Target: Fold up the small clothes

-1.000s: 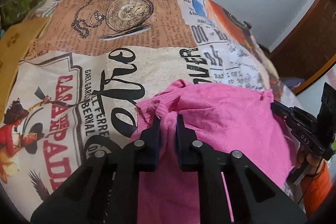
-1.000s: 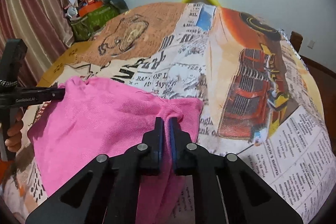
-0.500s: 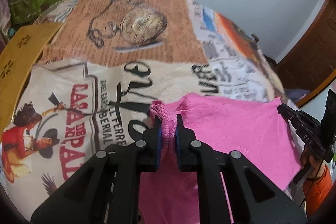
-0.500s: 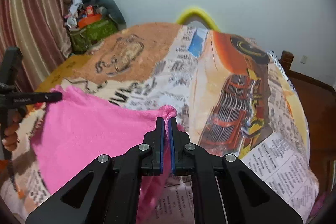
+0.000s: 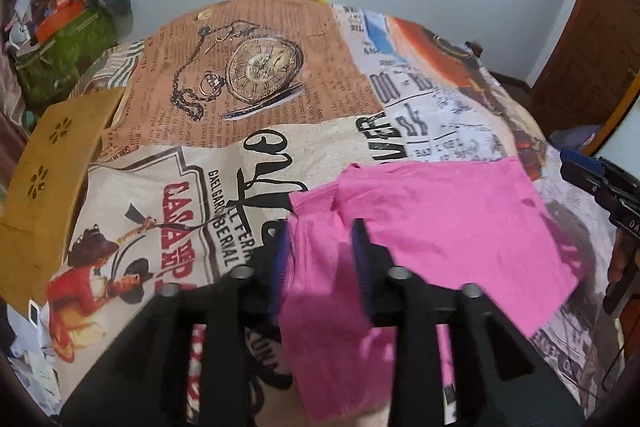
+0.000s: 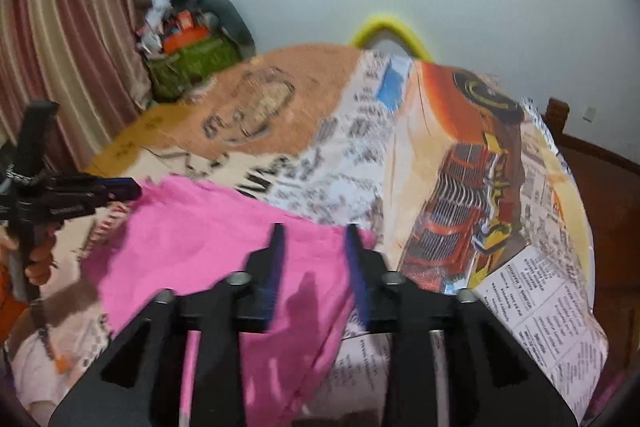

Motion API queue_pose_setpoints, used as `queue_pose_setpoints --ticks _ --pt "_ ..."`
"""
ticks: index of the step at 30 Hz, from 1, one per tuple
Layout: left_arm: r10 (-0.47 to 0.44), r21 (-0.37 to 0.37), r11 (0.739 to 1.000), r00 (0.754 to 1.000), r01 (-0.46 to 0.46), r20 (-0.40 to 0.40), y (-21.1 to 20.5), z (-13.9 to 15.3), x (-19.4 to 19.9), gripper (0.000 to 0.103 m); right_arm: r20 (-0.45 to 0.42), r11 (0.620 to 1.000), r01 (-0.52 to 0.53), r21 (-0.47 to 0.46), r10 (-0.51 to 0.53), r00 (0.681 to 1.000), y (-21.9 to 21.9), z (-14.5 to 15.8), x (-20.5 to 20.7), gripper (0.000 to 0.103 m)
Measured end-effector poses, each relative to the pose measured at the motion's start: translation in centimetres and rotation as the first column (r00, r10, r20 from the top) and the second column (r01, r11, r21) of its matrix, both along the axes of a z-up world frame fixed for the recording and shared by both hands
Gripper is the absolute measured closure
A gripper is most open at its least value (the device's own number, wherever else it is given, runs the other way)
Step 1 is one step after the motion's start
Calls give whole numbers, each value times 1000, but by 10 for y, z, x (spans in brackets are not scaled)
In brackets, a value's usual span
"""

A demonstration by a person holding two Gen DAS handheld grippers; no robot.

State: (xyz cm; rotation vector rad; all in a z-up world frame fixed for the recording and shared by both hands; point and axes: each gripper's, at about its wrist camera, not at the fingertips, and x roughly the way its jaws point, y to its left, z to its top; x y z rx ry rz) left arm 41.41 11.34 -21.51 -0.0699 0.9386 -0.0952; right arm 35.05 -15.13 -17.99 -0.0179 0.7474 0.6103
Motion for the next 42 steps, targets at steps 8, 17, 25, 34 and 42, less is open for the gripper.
queue_pose_setpoints --ticks 8,17,25,34,42 --pt "44 -85 995 993 -53 -110 15 -30 -6 32 -109 1000 21 -9 -22 994 -3 -24 -14 49" --pt "13 -228 972 985 -53 -175 10 -60 14 33 -241 998 48 36 -37 970 0 -57 -5 48" --pt "-28 -359 933 983 -40 -184 8 -65 25 77 -283 993 41 106 -9 959 12 -65 9 79" --pt "8 -308 951 995 -38 -97 6 -23 -5 84 -180 997 1 74 12 984 15 -31 -16 94" --pt "42 -241 970 996 -20 84 22 61 -68 84 -51 993 -47 108 53 997 31 35 -49 95"
